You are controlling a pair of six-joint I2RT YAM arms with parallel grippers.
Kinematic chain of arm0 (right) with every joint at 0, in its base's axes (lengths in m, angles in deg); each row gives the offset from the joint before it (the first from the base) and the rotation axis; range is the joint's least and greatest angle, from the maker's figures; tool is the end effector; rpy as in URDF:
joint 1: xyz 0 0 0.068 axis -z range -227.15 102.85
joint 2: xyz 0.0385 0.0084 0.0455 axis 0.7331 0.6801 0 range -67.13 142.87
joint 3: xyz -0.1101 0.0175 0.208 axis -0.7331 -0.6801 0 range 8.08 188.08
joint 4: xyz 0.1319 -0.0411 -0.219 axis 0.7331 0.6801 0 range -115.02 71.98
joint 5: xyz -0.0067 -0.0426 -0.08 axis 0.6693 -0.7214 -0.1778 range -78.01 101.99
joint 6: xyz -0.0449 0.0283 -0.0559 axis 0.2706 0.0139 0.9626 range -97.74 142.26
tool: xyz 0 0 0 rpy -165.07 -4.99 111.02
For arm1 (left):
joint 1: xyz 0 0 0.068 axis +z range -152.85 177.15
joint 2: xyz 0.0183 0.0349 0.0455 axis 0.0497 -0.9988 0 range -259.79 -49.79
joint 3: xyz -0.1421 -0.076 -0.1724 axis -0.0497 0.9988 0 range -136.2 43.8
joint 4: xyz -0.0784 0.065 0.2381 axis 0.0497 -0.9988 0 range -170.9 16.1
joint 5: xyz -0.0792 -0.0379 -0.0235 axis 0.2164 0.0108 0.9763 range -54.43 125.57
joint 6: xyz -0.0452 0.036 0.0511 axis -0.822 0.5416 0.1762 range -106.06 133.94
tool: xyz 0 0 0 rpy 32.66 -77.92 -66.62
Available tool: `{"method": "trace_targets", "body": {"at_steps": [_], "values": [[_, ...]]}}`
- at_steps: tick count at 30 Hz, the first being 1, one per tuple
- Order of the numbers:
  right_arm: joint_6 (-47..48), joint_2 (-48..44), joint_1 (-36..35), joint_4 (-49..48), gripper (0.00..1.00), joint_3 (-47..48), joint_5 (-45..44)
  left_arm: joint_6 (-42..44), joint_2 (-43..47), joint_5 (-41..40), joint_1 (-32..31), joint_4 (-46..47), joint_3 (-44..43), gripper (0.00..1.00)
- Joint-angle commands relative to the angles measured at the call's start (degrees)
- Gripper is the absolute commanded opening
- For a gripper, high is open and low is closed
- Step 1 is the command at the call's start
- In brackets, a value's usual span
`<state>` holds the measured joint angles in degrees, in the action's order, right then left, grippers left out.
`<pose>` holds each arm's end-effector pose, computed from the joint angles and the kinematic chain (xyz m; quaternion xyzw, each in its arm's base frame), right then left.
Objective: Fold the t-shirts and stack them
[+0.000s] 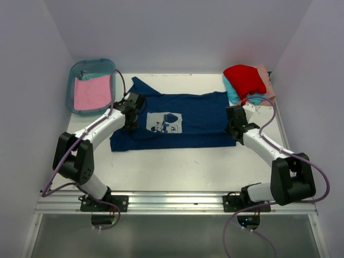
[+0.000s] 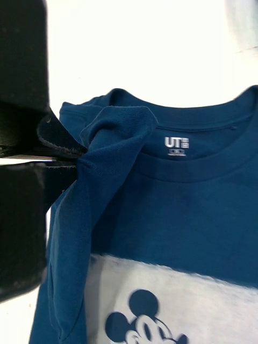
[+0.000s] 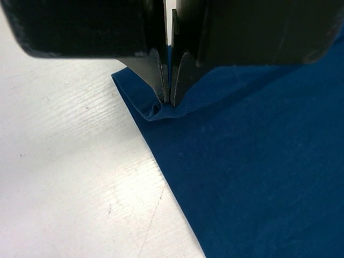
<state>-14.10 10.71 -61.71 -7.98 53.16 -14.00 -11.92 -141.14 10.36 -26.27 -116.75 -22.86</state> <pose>0.2922 0.0462 0.1519 0.2489 0.8839 -0.0468 0.3931 0.3061 -0.1021 0.1692 -0.0629 0.9561 0.1153 0.2620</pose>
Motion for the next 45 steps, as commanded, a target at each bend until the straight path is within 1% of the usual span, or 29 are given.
{"method": "trace_targets", "body": {"at_steps": [1,6,19,28,30,31,32,33,34,35,36,37,38,39,40,41,43,45], "values": [[0.24,1.78,0.24,-2.71,0.00,3.26,-2.74,1.61,-2.42,-1.51,0.83,1.37,-5.32,0.00],[0.15,4.59,0.59,-3.68,0.00,4.22,-3.71,1.87,-5.59,-2.12,1.27,0.05,-9.10,0.00],[-0.20,10.48,1.38,-5.34,0.00,7.48,-3.97,1.87,-9.72,-1.86,3.20,0.13,-10.16,0.01],[-0.73,13.39,1.38,-6.84,0.00,8.27,-4.32,1.87,-14.46,0.16,4.79,1.80,-13.94,0.01],[-0.56,13.39,1.38,-6.93,0.00,8.18,-4.85,1.96,-15.43,-0.19,4.87,2.42,-14.47,0.04],[-0.47,12.95,1.38,-8.24,0.16,7.92,-4.94,1.96,-15.61,-0.36,4.96,3.46,-14.64,0.17],[-0.21,12.51,1.38,-9.29,0.39,6.70,-5.37,1.96,-15.00,-1.06,4.88,4.52,-13.95,0.27],[-0.20,10.51,1.38,-10.61,0.57,5.82,-5.81,1.87,-14.13,-1.24,4.96,5.92,-13.25,0.40],[0.06,9.53,1.38,-13.67,0.86,4.85,-5.82,1.61,-12.99,-1.50,4.88,8.89,-12.46,0.63],[0.76,8.30,1.38,-15.09,0.99,3.10,-5.73,1.26,-10.36,-2.12,4.87,10.32,-10.88,0.71],[0.94,7.33,1.30,-16.41,0.99,2.39,-5.64,0.82,-8.86,-2.38,4.96,11.90,-10.00,0.78],[1.37,5.32,1.30,-18.68,0.99,1.77,-5.47,0.47,-7.19,-2.56,4.88,14.52,-9.20,0.91],[1.99,4.34,1.30,-19.32,0.99,1.33,-5.20,0.38,-3.96,-2.65,4.87,15.77,-7.72,0.97],[2.08,3.38,1.30,-19.58,0.99,0.72,-4.94,-0.06,-2.36,-2.56,4.87,16.74,-7.18,1.00],[2.34,1.02,1.30,-20.28,0.99,0.36,-3.98,-0.58,-0.77,-2.56,4.87,17.88,-6.65,1.00],[3.13,-0.05,1.30,-20.64,0.99,-0.34,-3.28,-1.02,2.72,-1.34,4.79,18.67,-4.82,1.00],[4.36,-2.34,0.86,-21.16,0.99,-0.87,-0.56,-1.73,6.34,1.47,4.79,20.87,-1.74,1.00],[5.95,-3.57,0.68,-19.68,0.99,-0.35,1.82,-3.82,11.09,5.32,4.70,22.46,3.27,1.00]]}}
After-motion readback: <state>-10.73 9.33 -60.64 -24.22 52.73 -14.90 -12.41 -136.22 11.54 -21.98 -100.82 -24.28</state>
